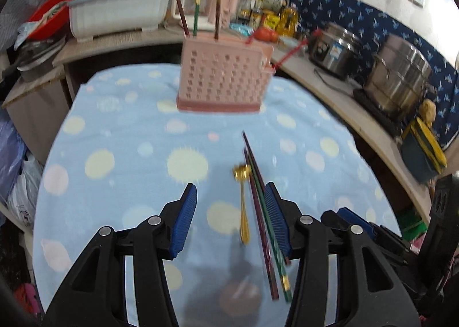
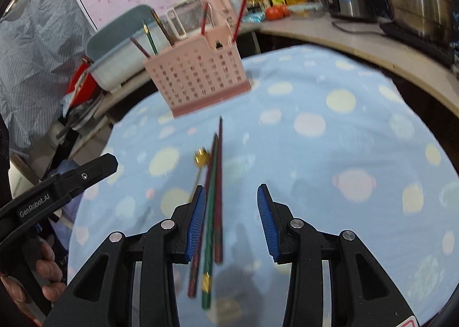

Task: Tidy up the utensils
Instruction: 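Open both tools and withdraw them toward the remaining chopsticks, then grasp a dark red chopstick with the right tool while the left tool grasps another dark red chopstick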

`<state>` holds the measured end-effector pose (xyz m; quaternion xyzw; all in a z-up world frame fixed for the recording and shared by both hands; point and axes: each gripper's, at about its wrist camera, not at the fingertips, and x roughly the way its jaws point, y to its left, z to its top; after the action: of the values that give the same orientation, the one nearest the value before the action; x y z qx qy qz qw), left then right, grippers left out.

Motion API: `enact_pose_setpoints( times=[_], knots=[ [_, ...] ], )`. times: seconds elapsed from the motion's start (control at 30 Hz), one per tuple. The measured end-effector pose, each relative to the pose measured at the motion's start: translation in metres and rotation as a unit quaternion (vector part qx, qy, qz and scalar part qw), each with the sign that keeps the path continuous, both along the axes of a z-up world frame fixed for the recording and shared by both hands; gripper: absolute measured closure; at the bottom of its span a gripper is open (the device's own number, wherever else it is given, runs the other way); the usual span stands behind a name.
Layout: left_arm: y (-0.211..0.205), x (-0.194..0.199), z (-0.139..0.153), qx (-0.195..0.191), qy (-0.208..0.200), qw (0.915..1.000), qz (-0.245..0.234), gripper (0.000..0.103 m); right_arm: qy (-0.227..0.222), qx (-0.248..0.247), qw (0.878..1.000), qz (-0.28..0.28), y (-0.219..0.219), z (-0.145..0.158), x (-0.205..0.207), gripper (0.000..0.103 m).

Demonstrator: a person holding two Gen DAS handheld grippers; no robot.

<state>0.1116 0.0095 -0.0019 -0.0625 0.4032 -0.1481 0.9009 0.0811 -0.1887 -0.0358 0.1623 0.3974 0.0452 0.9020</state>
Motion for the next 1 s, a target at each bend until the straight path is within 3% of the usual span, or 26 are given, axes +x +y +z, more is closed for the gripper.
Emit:
enact_pose_setpoints(
  times=[0.3, 0.8, 1.0],
  knots=[
    [-0.015, -0.036, -0.046, 0.020, 0.051, 0.9983, -0.018, 0.056, 0.040, 0.007, 0.999, 0.001, 0.002, -0.036, -0.033, 0.065],
    [-0.012, -0.051, -0.062, 0.033, 0.064, 0.9973, -0.009, 0.056, 0.030, -0.028, 0.999, 0.017, 0.018, -0.039, -0.035, 0.065],
    [-0.011, -0.052, -0.064, 0.034, 0.066, 0.9972, -0.007, 0.056, 0.031, -0.039, 0.998, 0.025, 0.025, -0.043, -0.029, 0.073]
  ],
)
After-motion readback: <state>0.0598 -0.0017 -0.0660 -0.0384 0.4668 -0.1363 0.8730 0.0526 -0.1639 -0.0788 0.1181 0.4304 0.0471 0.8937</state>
